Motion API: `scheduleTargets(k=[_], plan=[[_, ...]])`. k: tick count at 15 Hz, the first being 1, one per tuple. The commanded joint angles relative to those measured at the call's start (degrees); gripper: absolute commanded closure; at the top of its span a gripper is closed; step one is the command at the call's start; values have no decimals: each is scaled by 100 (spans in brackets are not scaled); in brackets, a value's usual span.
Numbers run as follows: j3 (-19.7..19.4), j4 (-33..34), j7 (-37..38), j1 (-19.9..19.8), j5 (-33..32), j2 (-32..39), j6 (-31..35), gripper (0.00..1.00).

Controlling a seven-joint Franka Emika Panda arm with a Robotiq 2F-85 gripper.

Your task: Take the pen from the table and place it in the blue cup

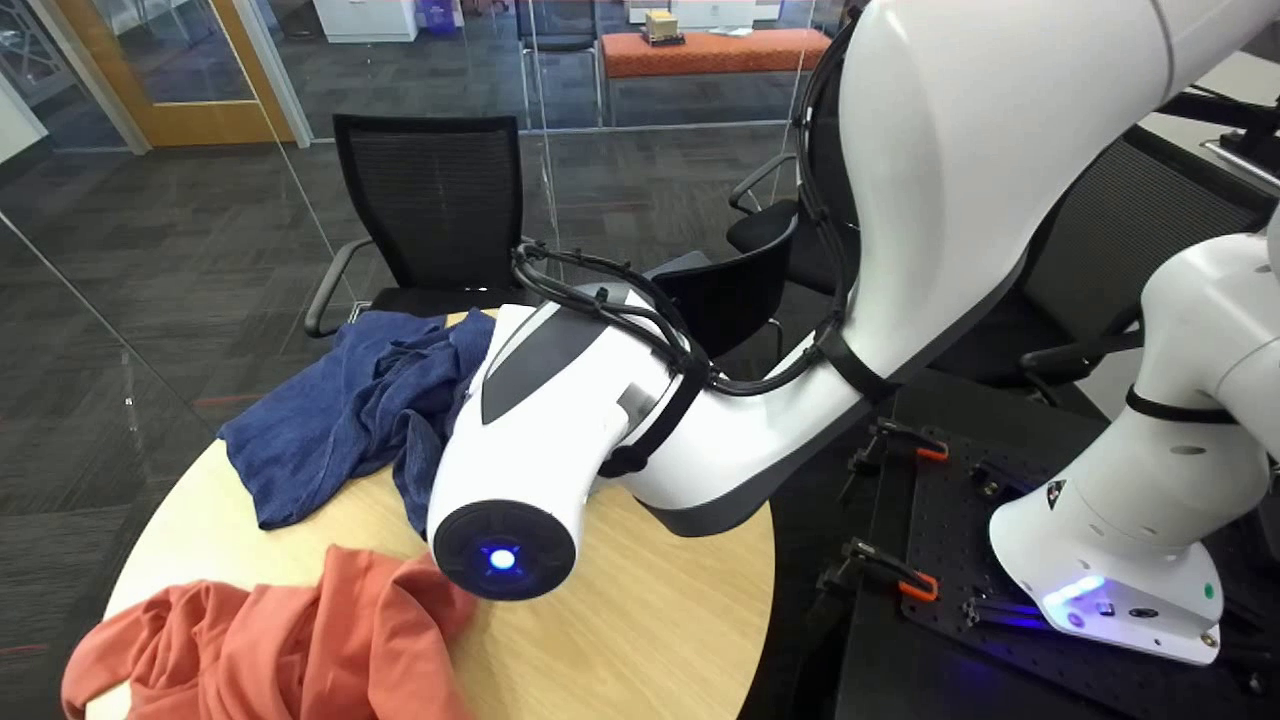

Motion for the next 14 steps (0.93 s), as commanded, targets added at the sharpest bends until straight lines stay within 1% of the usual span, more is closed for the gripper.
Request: scheduleTargets(k=[1,3,4,7,10,14], plan=[[238,39,12,-195,-48,45,-105,85],[241,67,12,-210,-47,69,-106,85],[201,61,245,-216,-130,78,-106,96],[163,89,923,-206,-467,204,-107,96],[154,109,1612,-198,-965,399,-252,96],[177,137,2223,-199,-1316,665,-626,96]])
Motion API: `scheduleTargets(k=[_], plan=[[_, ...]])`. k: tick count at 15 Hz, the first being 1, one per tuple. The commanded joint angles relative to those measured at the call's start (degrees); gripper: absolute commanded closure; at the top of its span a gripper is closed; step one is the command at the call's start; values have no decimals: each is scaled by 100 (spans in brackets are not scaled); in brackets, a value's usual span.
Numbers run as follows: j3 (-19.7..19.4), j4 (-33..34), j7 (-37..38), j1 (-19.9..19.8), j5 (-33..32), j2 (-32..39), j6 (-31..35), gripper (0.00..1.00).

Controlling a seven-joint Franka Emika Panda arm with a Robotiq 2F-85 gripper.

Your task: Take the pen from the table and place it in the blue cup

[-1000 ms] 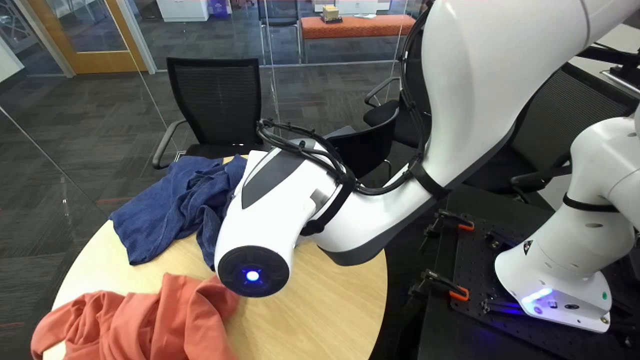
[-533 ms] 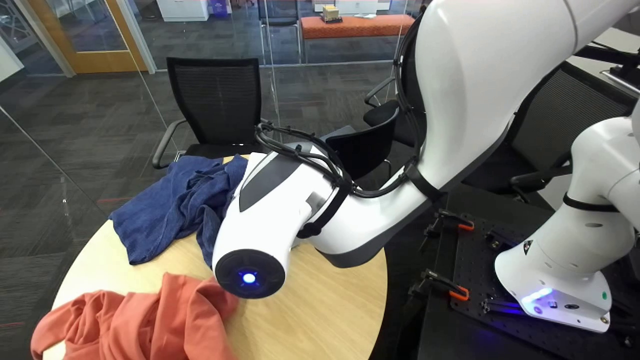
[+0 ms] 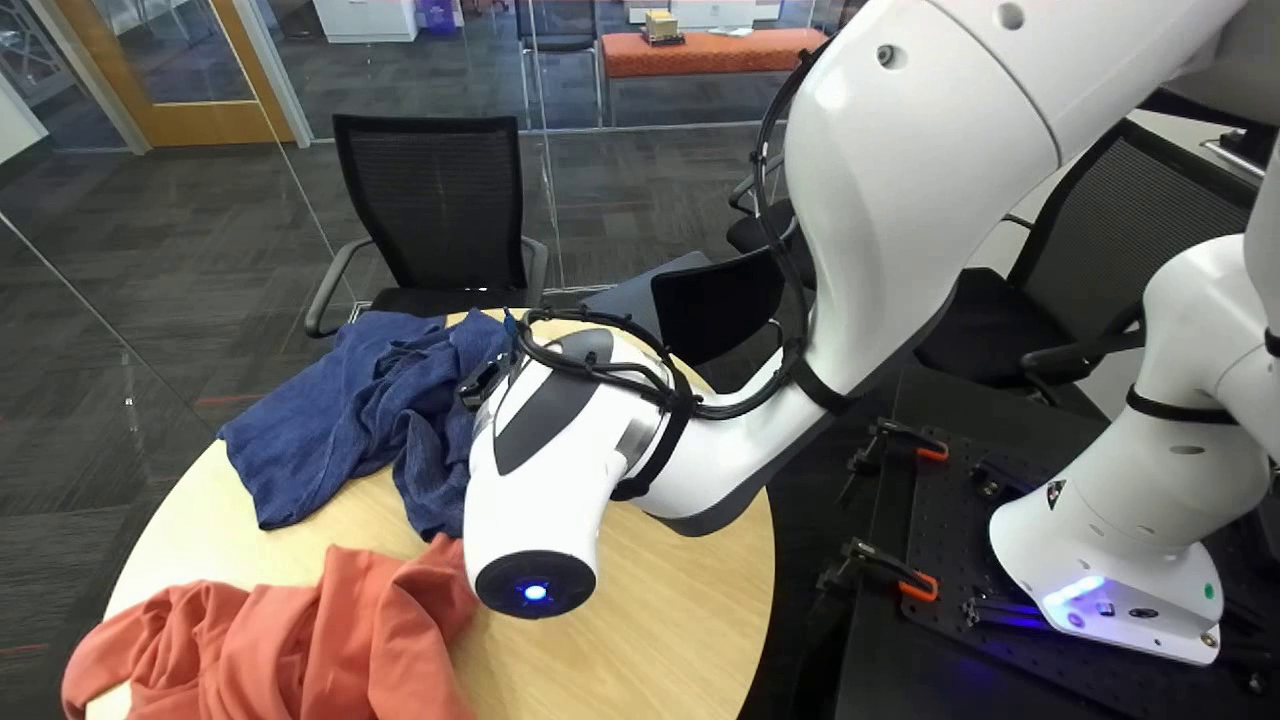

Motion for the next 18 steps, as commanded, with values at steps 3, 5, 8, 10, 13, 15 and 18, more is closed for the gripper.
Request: scheduleTargets(k=[3,5,8,10,13,15,18], plan=[[164,94,687,-74,-292,318,-739,96],[211,124,763,-76,-227,409,-903,96],[296,144,830,-85,-164,508,-1033,96],[339,174,848,-85,-134,594,-1087,96],[368,221,909,-77,-133,744,-1110,96],[372,251,1036,-66,-154,850,-1123,96],[352,334,1246,-65,-180,1036,-1160,96]])
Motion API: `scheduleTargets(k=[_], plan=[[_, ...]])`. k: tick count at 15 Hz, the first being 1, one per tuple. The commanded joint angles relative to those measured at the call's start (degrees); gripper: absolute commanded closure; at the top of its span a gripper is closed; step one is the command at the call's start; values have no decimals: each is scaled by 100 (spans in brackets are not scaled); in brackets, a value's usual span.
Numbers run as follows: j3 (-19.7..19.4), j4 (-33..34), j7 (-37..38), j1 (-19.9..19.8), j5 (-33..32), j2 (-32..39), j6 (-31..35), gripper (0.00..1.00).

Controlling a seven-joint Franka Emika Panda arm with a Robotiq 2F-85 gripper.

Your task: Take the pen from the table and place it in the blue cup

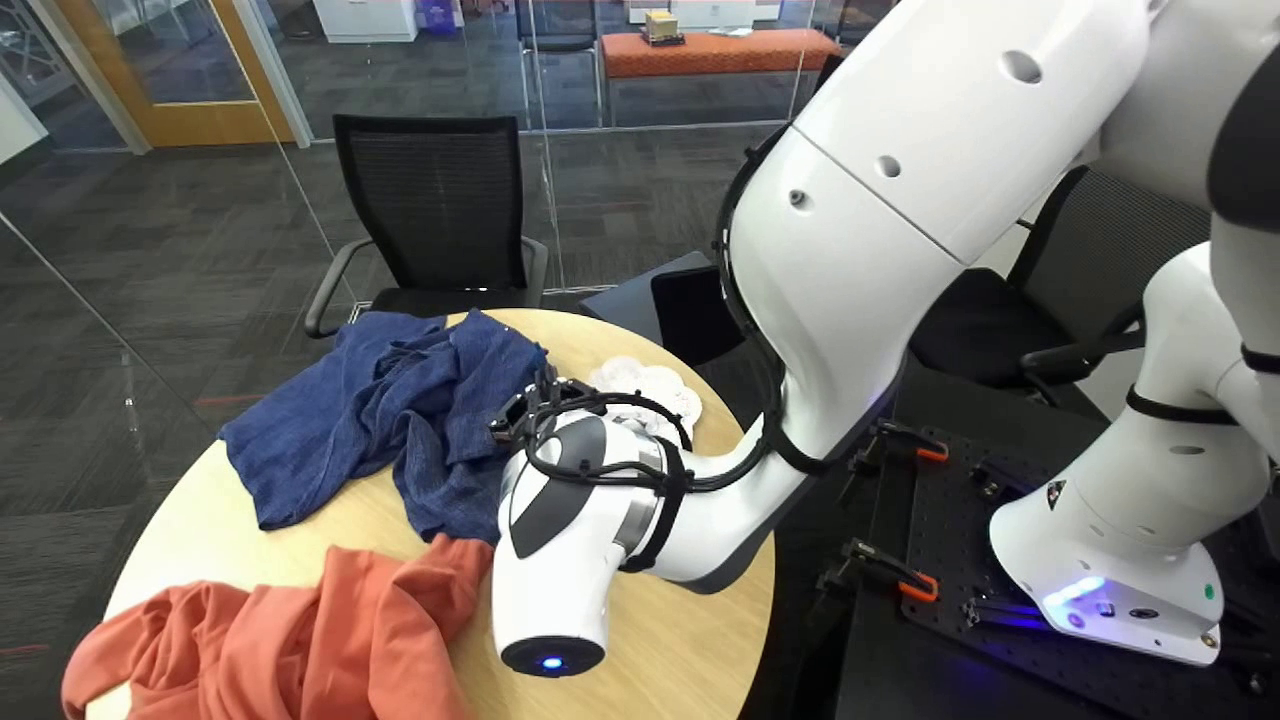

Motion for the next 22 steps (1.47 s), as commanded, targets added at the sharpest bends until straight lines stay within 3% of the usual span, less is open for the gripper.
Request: scheduleTargets(k=[1,19,21,22], plan=[[81,244,258,-70,2,286,-259,96],[117,823,417,-46,234,1193,-378,96],[120,819,426,-39,269,1187,-403,58],[118,794,439,-33,275,1155,-421,52]])
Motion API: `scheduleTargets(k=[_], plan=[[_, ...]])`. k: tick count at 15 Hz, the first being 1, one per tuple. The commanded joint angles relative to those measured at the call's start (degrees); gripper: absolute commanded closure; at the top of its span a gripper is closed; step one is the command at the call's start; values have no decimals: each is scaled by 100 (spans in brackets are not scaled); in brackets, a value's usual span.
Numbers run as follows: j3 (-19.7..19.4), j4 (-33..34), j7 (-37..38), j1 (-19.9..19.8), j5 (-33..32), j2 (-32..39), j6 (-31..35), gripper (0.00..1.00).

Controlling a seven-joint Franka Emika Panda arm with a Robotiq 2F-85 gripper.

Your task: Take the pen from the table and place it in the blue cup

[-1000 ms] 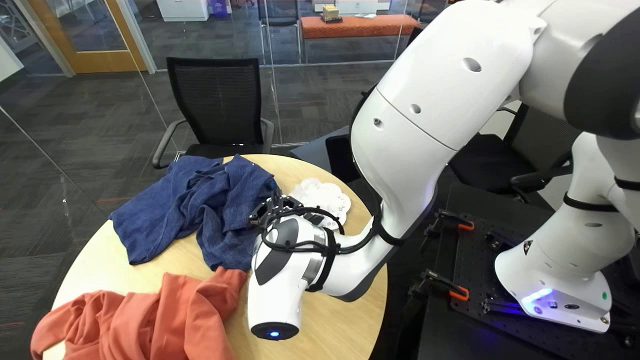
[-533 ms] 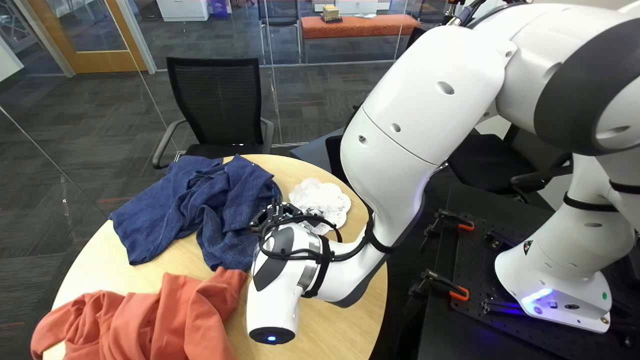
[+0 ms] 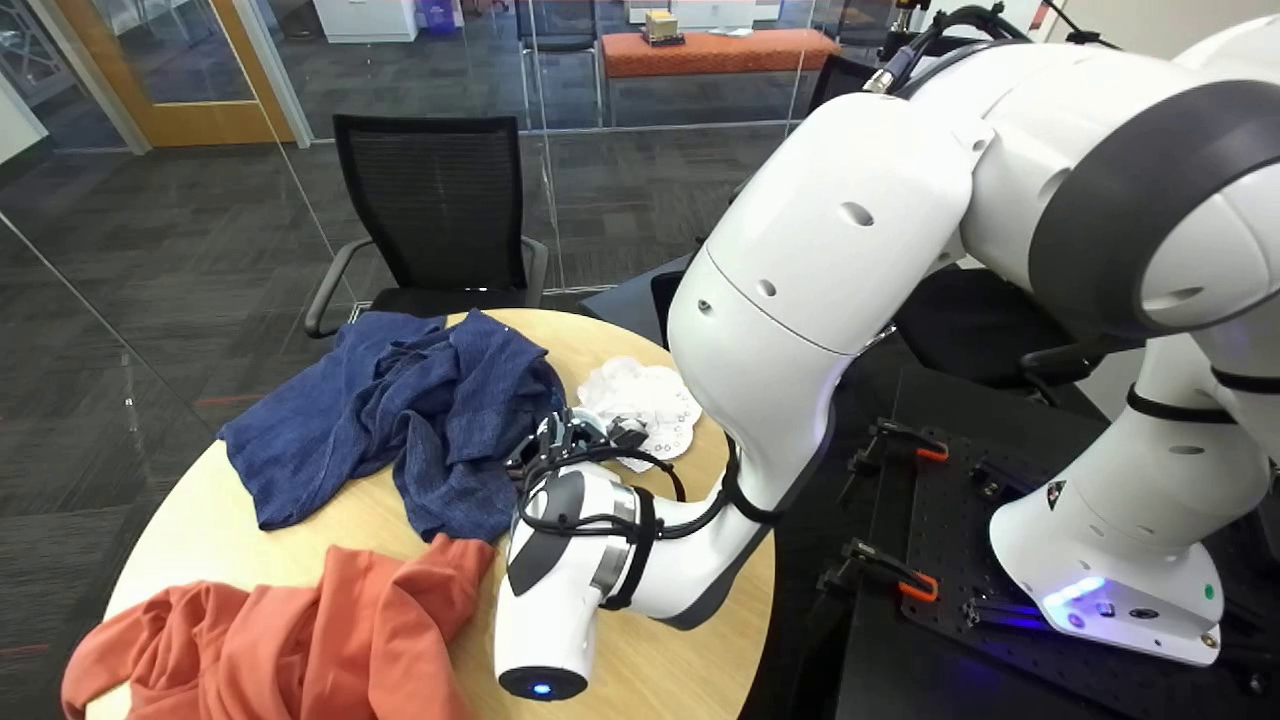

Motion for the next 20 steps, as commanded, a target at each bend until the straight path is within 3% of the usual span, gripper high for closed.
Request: scheduleTargets(k=[1,7,19,20], plan=[[77,54,136,6,134,-45,-273,44],[141,-189,332,38,116,-485,-497,1],[261,-755,386,-75,100,-1630,-603,0],[218,-420,244,-32,-4,-1280,-607,0]])
